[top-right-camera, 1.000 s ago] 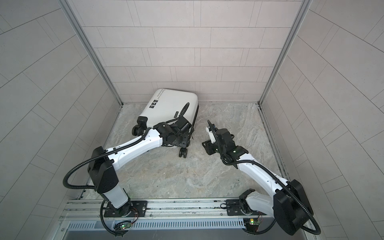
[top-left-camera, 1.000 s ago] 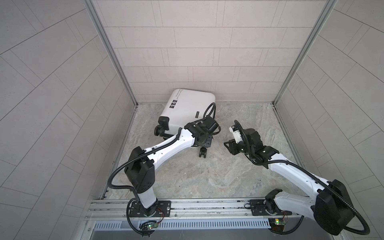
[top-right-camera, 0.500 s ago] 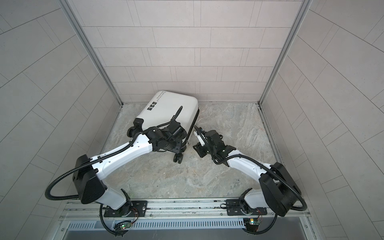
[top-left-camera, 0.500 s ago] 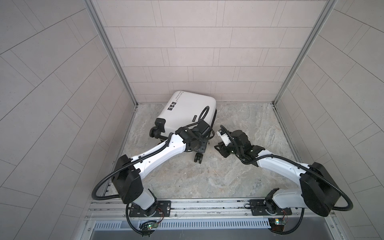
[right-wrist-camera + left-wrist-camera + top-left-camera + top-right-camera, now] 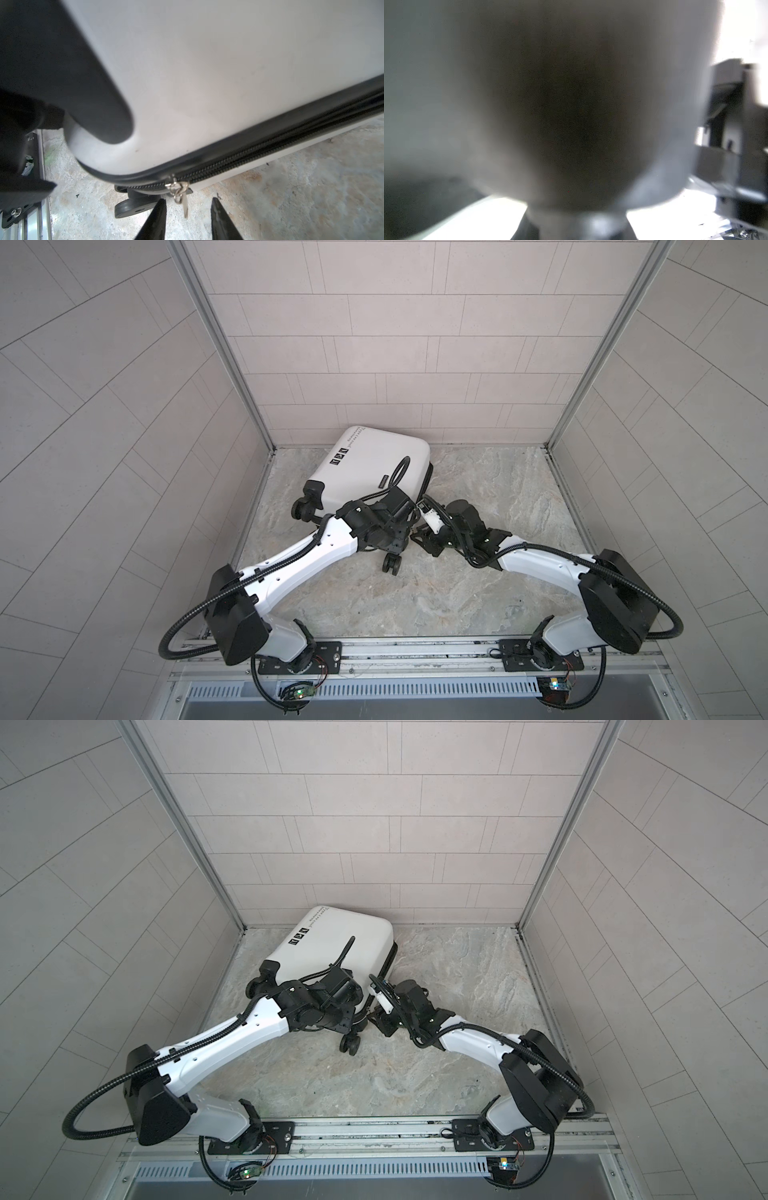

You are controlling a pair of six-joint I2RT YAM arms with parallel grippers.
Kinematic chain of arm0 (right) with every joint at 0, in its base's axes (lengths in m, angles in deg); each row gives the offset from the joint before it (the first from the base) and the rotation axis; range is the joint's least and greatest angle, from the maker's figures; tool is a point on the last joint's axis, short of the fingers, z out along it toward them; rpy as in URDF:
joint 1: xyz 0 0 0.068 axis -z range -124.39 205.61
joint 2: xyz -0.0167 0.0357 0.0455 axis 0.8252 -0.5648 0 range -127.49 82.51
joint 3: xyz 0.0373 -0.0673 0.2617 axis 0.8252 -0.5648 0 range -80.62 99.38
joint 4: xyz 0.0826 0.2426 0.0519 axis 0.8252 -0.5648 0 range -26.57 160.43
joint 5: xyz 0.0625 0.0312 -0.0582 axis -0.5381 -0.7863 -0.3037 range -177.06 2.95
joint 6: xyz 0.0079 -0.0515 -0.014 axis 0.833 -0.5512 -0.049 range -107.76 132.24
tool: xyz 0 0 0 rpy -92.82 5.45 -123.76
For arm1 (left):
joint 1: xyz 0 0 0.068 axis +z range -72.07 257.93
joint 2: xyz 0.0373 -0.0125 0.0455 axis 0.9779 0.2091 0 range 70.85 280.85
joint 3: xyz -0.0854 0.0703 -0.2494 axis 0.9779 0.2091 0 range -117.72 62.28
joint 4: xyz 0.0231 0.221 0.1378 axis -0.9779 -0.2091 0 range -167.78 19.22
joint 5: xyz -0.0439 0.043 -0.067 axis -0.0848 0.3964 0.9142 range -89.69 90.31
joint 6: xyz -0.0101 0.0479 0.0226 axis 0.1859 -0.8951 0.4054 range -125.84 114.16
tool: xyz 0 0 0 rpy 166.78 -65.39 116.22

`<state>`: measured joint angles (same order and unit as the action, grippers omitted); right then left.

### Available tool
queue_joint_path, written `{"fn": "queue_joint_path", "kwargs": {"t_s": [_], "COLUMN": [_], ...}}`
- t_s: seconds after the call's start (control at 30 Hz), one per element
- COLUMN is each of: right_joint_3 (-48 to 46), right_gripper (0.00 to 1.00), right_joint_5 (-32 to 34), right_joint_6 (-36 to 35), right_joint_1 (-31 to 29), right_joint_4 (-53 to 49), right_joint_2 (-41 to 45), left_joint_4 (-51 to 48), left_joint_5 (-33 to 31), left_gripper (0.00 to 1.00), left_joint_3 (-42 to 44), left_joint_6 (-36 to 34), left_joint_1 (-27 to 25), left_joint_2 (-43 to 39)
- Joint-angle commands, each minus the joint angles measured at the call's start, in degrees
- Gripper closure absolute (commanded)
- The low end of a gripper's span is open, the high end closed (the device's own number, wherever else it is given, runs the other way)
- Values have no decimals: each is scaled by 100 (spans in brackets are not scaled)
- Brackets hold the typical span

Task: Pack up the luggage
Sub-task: 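Pinch the zipper pull with the right gripper while the left holds the wheel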

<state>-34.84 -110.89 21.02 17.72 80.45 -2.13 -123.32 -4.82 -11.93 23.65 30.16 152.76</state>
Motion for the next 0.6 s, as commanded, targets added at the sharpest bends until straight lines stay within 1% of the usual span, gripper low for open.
{"fn": "queue_joint_path", "kwargs": {"t_s": [0.0,0.2,0.4,0.57], "right_joint_3": [99,133,155,190], "right_gripper": [64,68,71,79], "right_joint_5": [-64,11,-81,-134], "right_joint_6": [-12,37,76,59], "right_joint_1": [-9,-12,-4,-10], "right_joint_4": [245,353,479,480], "right_joint_2": [-99,-228,-237,-243], "left_joint_4": [426,417,402,402], "left_joint_5": [-226,-209,-204,-182], "left_gripper": [100,100,100,100], "left_joint_3": [-171,-147,-139,-156], "left_joint_6": [119,127,156,162], "left_joint_1": [-31,-31,-31,-31], "left_joint_2": [-521,-547,-544,-525]}}
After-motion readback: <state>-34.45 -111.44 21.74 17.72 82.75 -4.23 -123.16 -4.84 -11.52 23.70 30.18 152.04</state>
